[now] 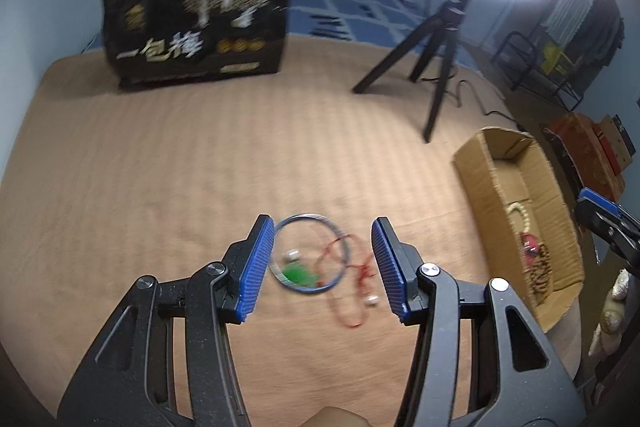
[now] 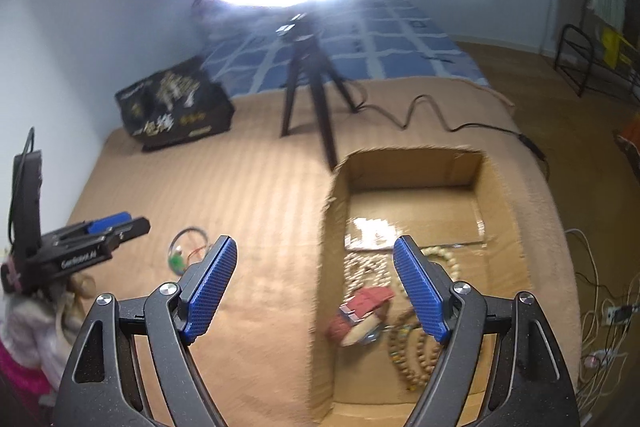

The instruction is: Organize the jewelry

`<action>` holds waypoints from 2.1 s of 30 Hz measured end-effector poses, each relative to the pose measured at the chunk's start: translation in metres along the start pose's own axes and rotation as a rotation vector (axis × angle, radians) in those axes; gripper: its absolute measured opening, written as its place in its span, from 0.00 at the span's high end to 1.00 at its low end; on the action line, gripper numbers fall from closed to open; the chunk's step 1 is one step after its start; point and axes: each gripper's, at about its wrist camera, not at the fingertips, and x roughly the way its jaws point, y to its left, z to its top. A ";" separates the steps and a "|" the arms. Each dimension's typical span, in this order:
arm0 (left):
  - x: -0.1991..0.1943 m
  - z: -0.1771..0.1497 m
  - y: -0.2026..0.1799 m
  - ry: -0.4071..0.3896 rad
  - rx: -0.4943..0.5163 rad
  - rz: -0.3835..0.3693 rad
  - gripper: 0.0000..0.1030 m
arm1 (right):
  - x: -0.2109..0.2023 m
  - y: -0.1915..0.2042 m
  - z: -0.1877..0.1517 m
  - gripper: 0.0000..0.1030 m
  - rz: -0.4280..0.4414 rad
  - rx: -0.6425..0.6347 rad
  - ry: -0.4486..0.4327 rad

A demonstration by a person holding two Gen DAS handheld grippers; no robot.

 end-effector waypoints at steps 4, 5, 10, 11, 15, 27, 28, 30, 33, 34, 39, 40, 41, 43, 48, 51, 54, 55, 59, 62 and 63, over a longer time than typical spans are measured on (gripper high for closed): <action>0.006 -0.007 0.022 0.018 -0.029 0.012 0.49 | 0.014 0.018 -0.009 0.22 0.030 -0.043 0.054; 0.008 -0.009 0.026 0.021 -0.039 0.011 0.49 | 0.017 0.022 -0.011 0.22 0.036 -0.052 0.064; 0.021 -0.013 0.039 0.048 -0.066 -0.003 0.49 | 0.033 0.044 -0.020 0.22 0.089 -0.090 0.114; 0.024 -0.013 0.040 0.056 -0.068 -0.007 0.49 | 0.037 0.048 -0.022 0.22 0.100 -0.091 0.128; 0.035 -0.013 0.045 0.072 -0.078 -0.023 0.50 | 0.055 0.057 -0.028 0.35 0.131 -0.078 0.183; 0.066 -0.010 0.049 0.119 -0.086 -0.051 0.78 | 0.097 0.079 -0.035 0.73 0.227 0.003 0.300; 0.069 -0.010 0.050 0.124 -0.087 -0.053 0.79 | 0.100 0.080 -0.035 0.74 0.236 0.012 0.308; 0.073 -0.010 0.050 0.130 -0.086 -0.052 0.80 | 0.104 0.081 -0.036 0.76 0.241 0.020 0.319; 0.078 -0.009 0.049 0.136 -0.081 -0.054 0.81 | 0.109 0.083 -0.037 0.80 0.238 0.020 0.332; 0.080 -0.008 0.048 0.136 -0.077 -0.052 0.82 | 0.112 0.083 -0.037 0.80 0.238 0.023 0.336; 0.087 -0.008 0.045 0.141 -0.043 -0.036 0.86 | 0.123 0.087 -0.040 0.82 0.231 0.014 0.353; 0.089 -0.008 0.044 0.142 -0.037 -0.034 0.86 | 0.125 0.088 -0.041 0.82 0.228 0.008 0.356; 0.090 -0.008 0.044 0.142 -0.035 -0.033 0.86 | 0.128 0.091 -0.042 0.82 0.223 -0.004 0.360; 0.091 -0.009 0.045 0.139 -0.032 -0.034 0.89 | 0.132 0.096 -0.043 0.83 0.211 -0.027 0.363; 0.091 -0.010 0.045 0.131 -0.013 -0.031 0.91 | 0.141 0.111 -0.047 0.89 0.149 -0.109 0.362; 0.092 -0.011 0.044 0.127 -0.008 -0.028 0.93 | 0.144 0.116 -0.050 0.92 0.118 -0.147 0.355; 0.092 -0.011 0.044 0.124 -0.007 -0.030 0.95 | 0.144 0.118 -0.051 0.94 0.109 -0.160 0.346; 0.091 -0.011 0.044 0.124 -0.008 -0.029 0.95 | 0.145 0.118 -0.050 0.94 0.116 -0.149 0.345; 0.087 -0.010 0.046 0.121 -0.017 -0.032 0.97 | 0.141 0.112 -0.049 0.94 0.128 -0.131 0.336; 0.082 -0.012 0.049 0.121 -0.027 -0.036 0.98 | 0.134 0.105 -0.047 0.94 0.138 -0.114 0.324; 0.079 -0.012 0.049 0.119 -0.026 -0.036 0.98 | 0.132 0.104 -0.047 0.94 0.140 -0.110 0.319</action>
